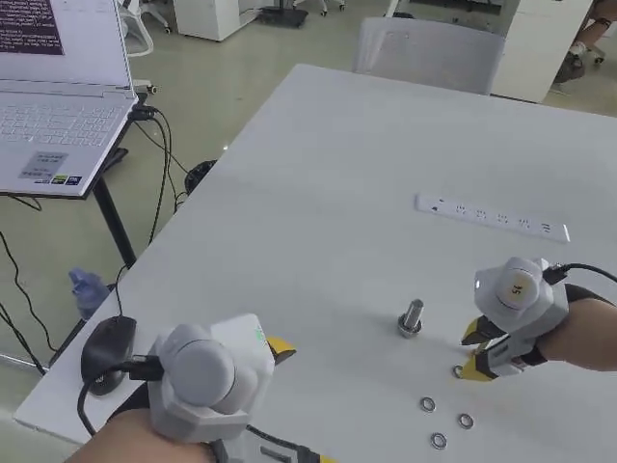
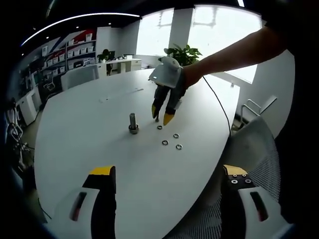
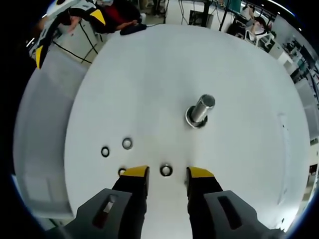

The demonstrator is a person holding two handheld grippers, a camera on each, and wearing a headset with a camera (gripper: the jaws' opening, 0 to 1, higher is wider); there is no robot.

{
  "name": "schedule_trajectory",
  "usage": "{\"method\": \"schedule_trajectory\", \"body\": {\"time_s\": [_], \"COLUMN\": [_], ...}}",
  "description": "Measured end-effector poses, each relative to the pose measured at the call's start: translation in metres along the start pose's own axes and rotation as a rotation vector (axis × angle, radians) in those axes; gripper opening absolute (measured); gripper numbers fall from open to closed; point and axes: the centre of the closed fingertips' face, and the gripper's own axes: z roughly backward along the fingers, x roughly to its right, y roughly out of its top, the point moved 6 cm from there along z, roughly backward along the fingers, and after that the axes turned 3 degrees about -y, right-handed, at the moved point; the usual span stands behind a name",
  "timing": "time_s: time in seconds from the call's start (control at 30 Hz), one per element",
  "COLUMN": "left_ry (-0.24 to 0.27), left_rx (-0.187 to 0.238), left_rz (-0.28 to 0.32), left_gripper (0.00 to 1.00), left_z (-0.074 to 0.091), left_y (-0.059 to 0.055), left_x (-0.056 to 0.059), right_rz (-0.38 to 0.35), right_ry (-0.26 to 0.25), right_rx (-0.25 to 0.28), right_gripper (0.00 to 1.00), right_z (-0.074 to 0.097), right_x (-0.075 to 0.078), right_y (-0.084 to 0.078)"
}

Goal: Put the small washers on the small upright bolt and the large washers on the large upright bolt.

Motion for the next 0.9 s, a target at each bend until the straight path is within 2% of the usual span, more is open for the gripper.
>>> {"method": "schedule_trajectory", "body": {"time_s": [0.17,0.3,0.57,0.77,0.9], "left_ry": [0.003,0.004,0.000,-0.005,0.000], "left_rx": [0.007,0.004,-0.002,-0.010,-0.009], "left_rz": [0.008,0.008,0.015,0.026,0.035], "left_gripper": [0.85,0.84,0.84,0.82,0.82], "left_z": [0.000,-0.001,-0.001,0.001,0.002], "left_y": [0.002,0.001,-0.004,-0.008,-0.010], "left_x": [-0.001,-0.001,0.004,0.006,0.005], "right_rz": [0.015,0.073,0.160,0.166,0.155], "right_ry": [0.000,0.004,0.004,0.015,0.015], "right_rx": [-0.002,-0.044,-0.093,-0.106,-0.095], "right_gripper": [0.31,0.29,0.25,0.23,0.23], "right_z": [-0.001,-0.004,-0.015,-0.021,-0.021], "right_x": [-0.002,-0.005,-0.007,-0.007,-0.006], "right_y": [0.002,-0.001,-0.003,-0.006,-0.006]}}
